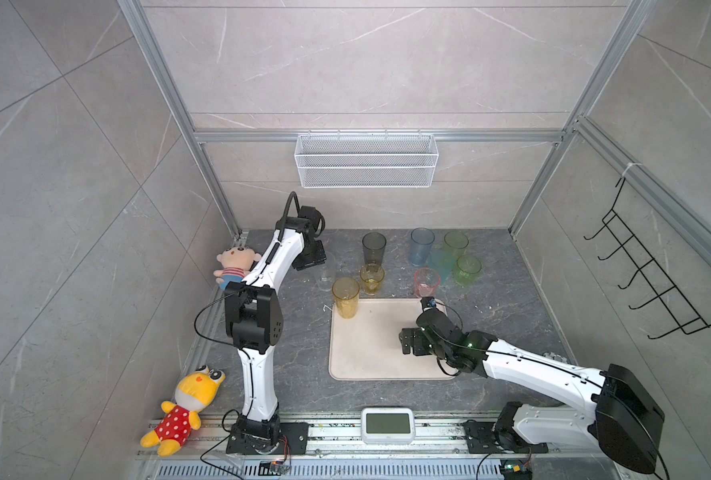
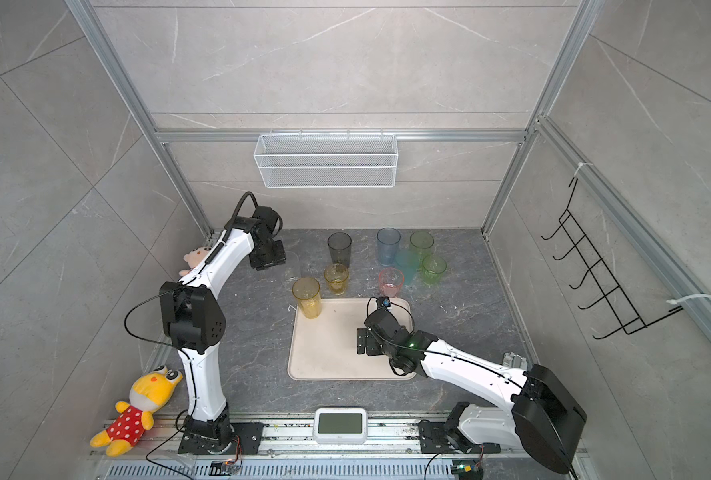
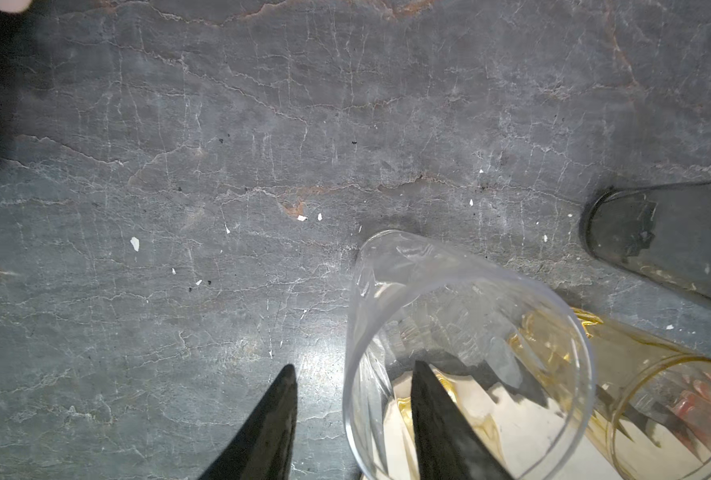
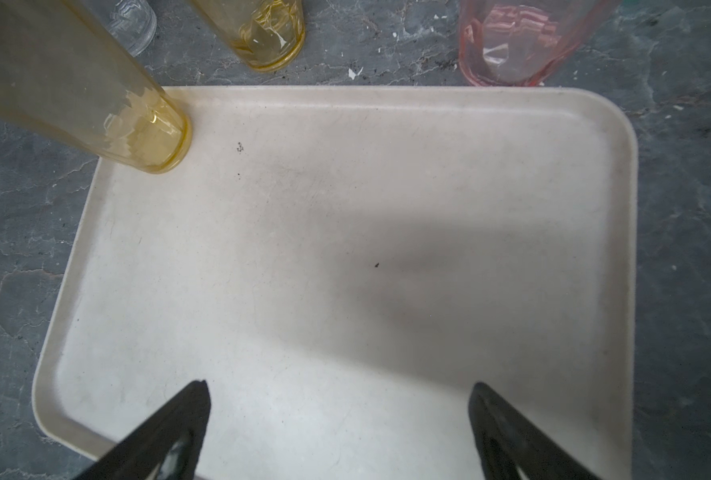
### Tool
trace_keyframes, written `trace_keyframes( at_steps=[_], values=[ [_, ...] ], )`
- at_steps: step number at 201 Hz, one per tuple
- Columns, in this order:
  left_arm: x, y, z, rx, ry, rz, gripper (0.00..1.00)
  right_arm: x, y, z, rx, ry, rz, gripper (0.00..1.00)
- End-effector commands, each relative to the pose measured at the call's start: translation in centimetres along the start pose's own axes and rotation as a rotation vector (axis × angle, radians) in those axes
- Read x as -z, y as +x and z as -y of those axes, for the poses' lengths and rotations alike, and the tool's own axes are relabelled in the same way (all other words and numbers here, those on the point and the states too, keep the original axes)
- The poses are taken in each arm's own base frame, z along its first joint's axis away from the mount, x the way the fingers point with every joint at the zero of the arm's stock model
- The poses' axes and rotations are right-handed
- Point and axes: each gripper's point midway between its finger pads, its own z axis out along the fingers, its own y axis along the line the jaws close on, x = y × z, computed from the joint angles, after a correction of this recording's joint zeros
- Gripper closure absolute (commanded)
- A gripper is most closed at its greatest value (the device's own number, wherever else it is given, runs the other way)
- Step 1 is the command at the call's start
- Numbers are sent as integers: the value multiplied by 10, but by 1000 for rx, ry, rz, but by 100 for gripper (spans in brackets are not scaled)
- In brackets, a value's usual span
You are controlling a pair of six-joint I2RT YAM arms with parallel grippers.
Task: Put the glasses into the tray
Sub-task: 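Close the left gripper around the clear glass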
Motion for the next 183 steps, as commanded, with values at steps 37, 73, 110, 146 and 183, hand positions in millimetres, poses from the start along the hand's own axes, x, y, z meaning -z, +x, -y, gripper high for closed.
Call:
trace_keyframes(
  at_steps=[37,73,110,146,183],
  values=[
    [0,-8,5,13,27,16,71,-3,0,1,-11,-1,-2,1],
    [-1,-8,4,12,26,19,77,-3,0,2,-14,-3,-4,1],
    [-4,-8,3,9,20,15,79,-4,1,3,-17,-2,-7,1],
    [-7,-5,3,7,18,9,81,-4,1,3,-21,-3,-8,1],
    [-10,-4,2,4,13,5,82,-5,1,4,-23,-3,-10,1]
  ],
)
